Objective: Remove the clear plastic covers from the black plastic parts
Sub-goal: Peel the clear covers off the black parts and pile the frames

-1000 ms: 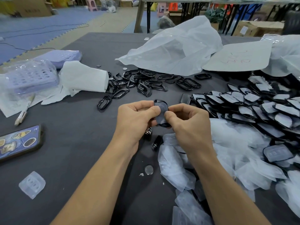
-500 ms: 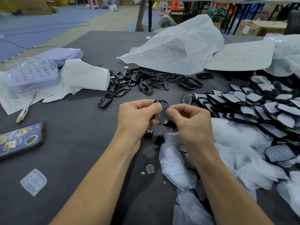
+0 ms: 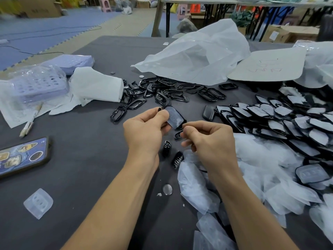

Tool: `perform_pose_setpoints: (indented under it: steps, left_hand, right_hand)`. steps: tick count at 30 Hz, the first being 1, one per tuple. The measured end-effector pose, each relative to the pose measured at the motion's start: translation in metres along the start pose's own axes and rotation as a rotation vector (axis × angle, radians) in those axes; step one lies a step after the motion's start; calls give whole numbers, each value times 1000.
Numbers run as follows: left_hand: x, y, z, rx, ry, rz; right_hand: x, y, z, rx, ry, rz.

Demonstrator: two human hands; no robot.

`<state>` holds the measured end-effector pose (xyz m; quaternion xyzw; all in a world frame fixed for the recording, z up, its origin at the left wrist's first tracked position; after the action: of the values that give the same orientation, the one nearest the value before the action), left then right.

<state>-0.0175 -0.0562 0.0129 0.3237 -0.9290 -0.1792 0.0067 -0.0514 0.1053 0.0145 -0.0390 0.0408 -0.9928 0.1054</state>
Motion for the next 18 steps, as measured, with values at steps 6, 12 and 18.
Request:
perform_pose_setpoints:
  steps: [6,12,18]
  left_hand:
    - [-4,5,5,-10,-13,20]
    - [-4,6,4,-1,28,21]
    - [-4,6,1,53,113,39]
  right_hand:
    - [-2,6,-2,205,119,32]
    - [-8,21,1,614,283,218]
    - [-8,17,-7,708,359,48]
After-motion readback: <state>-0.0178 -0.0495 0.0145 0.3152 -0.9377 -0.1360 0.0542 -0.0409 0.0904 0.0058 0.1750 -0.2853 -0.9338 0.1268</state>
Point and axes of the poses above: each hand's wrist, its own x-axis towards the middle knuckle, its own y-axis out of the palm, z = x × y, the point moved 6 cm from there along x, towards the middle knuckle, and after that the axes turned 5 degrees about z, right-handed, at the moved point
